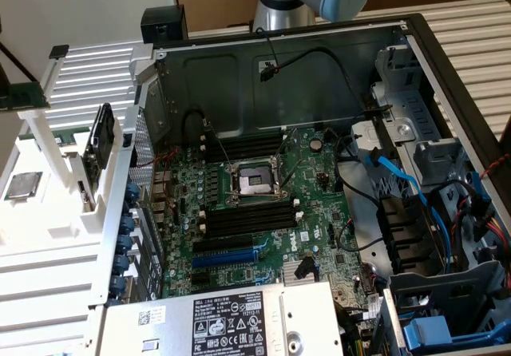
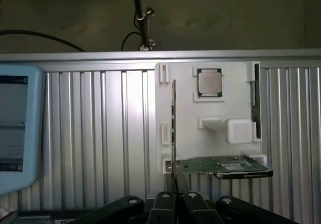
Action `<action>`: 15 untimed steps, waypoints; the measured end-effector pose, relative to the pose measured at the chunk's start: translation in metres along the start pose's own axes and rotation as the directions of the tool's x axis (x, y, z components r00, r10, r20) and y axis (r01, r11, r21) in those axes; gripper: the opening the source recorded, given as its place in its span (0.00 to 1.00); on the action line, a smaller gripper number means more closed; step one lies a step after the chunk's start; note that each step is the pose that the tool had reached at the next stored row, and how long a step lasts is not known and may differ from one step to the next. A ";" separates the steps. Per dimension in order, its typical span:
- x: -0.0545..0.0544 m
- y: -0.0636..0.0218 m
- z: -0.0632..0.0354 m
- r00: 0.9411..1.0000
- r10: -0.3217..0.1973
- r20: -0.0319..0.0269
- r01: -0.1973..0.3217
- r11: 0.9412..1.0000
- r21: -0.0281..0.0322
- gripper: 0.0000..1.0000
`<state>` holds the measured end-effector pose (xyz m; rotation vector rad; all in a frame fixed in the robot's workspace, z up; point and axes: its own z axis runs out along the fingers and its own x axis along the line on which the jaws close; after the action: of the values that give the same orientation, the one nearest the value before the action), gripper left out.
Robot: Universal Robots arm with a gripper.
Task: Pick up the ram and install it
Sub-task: 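Pick up the ram and move it above insertion slot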
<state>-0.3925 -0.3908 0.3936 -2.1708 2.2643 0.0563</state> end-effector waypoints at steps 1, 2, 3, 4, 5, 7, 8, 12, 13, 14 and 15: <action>0.000 -0.0047 -0.0013 1.000 0.000 0.000 0.000 1.000 0.000 0.12; 0.000 -0.0089 -0.0025 1.000 0.000 0.000 0.000 1.000 0.000 0.12; -0.001 -0.0135 -0.0039 1.000 0.000 0.000 0.000 1.000 0.000 0.12; -0.001 -0.0227 -0.0070 1.000 0.000 0.000 0.000 1.000 0.000 0.12; -0.002 -0.0317 -0.0096 1.000 0.000 0.000 0.000 1.000 0.000 0.12; -0.002 -0.0406 -0.0120 1.000 0.000 0.000 0.000 1.000 0.000 0.12; -0.002 -0.0452 -0.0128 1.000 0.000 0.000 0.000 1.000 0.000 0.12; -0.003 -0.0678 -0.0152 1.000 0.000 0.000 0.000 1.000 0.000 0.12; -0.004 -0.0723 -0.0156 1.000 0.000 0.000 0.000 1.000 0.000 0.12; -0.004 -0.0769 -0.0161 1.000 0.000 0.000 0.000 1.000 0.000 0.12; -0.004 -0.0809 -0.0166 1.000 0.000 0.000 0.000 1.000 0.000 0.12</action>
<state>-0.3111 -0.3908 0.4085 -2.1708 2.2645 0.0563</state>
